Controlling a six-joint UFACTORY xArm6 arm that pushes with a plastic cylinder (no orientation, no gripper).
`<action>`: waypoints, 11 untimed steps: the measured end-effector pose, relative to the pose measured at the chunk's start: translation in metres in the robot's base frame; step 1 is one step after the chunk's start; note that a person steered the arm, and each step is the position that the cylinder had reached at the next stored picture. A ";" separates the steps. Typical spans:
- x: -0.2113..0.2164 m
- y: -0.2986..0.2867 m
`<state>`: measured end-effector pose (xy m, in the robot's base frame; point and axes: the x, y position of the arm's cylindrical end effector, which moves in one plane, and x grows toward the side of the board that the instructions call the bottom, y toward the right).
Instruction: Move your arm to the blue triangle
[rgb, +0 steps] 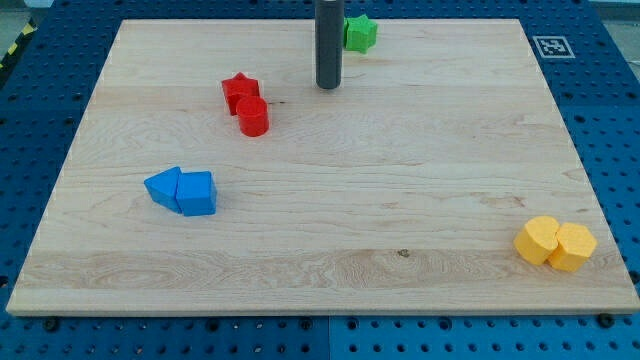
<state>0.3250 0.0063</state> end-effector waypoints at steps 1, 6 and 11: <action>0.000 0.000; 0.127 -0.152; 0.174 -0.209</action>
